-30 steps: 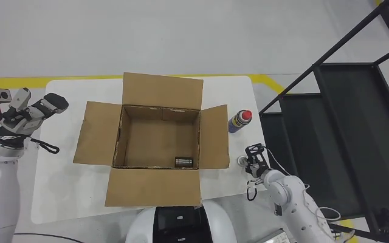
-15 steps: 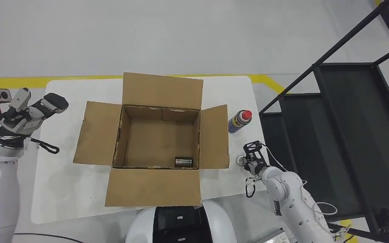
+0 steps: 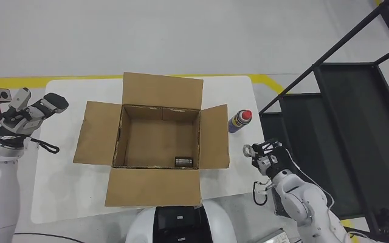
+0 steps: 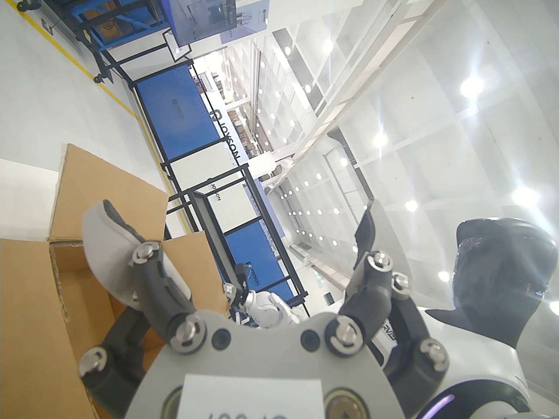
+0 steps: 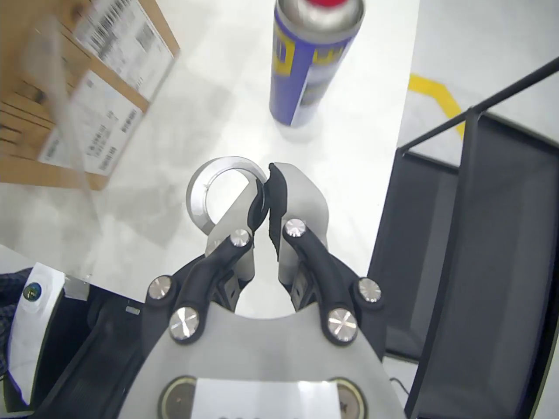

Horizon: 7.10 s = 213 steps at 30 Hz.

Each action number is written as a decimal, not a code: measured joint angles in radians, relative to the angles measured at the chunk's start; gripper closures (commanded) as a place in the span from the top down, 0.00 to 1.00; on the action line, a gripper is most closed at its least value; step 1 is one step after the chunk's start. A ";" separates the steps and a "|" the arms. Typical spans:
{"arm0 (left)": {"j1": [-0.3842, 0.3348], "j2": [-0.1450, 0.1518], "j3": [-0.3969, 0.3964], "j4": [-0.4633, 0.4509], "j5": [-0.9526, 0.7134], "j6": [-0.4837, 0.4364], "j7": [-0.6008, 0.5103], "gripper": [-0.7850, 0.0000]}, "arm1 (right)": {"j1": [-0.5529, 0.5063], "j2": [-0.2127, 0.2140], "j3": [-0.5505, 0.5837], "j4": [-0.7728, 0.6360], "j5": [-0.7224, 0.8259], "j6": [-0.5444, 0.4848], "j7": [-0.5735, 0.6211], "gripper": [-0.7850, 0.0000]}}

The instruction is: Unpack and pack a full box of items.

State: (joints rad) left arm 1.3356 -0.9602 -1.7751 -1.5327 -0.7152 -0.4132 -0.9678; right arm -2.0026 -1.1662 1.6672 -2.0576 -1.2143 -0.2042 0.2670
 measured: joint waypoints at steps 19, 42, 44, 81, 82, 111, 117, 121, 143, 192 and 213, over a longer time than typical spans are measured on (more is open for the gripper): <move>0.000 0.000 0.000 0.000 0.000 0.000 0.000 1.00 | 0.615 -0.040 -0.520 0.045 -0.218 -0.095 0.254 0.00; 0.000 0.000 0.000 0.000 0.000 0.000 0.000 1.00 | 1.005 -0.178 -0.918 0.511 -0.141 -0.057 0.360 1.00; 0.000 0.000 0.000 0.000 0.000 0.000 0.000 1.00 | 0.964 -0.160 -0.856 0.473 -0.117 -0.098 0.300 1.00; 0.000 0.000 0.000 0.000 0.000 0.000 0.000 1.00 | 0.309 -0.044 -0.130 0.422 -0.040 -0.044 -0.404 1.00; 0.000 0.000 0.000 0.000 0.000 0.000 0.000 1.00 | 0.320 -0.045 -0.138 0.443 -0.043 -0.037 -0.390 1.00; 0.000 0.000 0.000 0.000 0.000 0.000 0.000 1.00 | 0.634 -0.066 -0.245 0.800 0.045 -0.070 -0.355 0.33; 0.000 0.000 0.000 0.000 0.000 0.000 0.000 1.00 | 0.668 -0.071 -0.258 0.828 0.057 -0.053 -0.337 0.00; 0.000 0.000 0.000 0.000 0.000 0.000 0.000 1.00 | 0.672 -0.073 -0.267 0.834 0.061 -0.053 -0.346 0.00; 0.000 0.000 0.000 0.000 0.000 0.000 0.000 1.00 | 0.249 -0.041 -0.146 -0.104 -0.244 0.061 -0.309 0.00; -0.011 0.000 -0.005 0.017 0.045 0.020 0.059 1.00 | 1.102 -0.282 -1.042 0.567 -0.289 0.055 0.585 1.00; -0.349 -0.037 0.272 0.576 0.310 0.036 0.156 1.00 | 0.447 -0.113 -0.267 -0.084 0.246 -0.332 0.253 1.00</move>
State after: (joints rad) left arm 0.9866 -0.9970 -1.5029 -0.9571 -0.4055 -0.3777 -0.8122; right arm -1.5557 -1.2789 1.4002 -2.1418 -0.9683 -0.5366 0.5205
